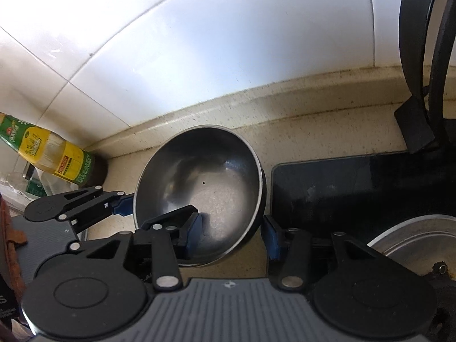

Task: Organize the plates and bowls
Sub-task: 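Move both grippers to the steel bowl by the stove and grasp its rim, then carry the steel bowl over the bowl stack and lower it on top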

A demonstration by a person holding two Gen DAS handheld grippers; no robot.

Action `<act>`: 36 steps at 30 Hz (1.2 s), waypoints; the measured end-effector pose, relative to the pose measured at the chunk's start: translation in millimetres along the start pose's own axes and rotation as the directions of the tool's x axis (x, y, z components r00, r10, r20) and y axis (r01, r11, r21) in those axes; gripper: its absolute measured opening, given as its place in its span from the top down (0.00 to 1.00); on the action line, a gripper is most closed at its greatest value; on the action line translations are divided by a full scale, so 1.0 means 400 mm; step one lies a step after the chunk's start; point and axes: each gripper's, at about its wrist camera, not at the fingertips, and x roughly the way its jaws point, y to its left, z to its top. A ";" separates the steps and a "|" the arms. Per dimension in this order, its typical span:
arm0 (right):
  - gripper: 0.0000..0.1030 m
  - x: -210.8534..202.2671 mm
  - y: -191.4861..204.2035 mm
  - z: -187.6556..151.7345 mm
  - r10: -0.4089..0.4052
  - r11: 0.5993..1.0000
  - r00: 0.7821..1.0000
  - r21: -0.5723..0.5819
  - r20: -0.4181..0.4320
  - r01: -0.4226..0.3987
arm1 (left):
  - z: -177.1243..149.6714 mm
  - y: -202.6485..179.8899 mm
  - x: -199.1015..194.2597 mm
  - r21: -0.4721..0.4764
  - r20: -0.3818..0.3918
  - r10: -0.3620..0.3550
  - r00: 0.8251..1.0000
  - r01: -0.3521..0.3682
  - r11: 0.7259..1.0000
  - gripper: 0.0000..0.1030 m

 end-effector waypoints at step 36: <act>0.50 -0.217 0.245 -0.133 0.047 0.980 0.995 -0.196 0.086 -0.030 | -0.127 -0.007 -0.346 -0.050 0.186 0.119 0.975 -0.111 0.993 0.46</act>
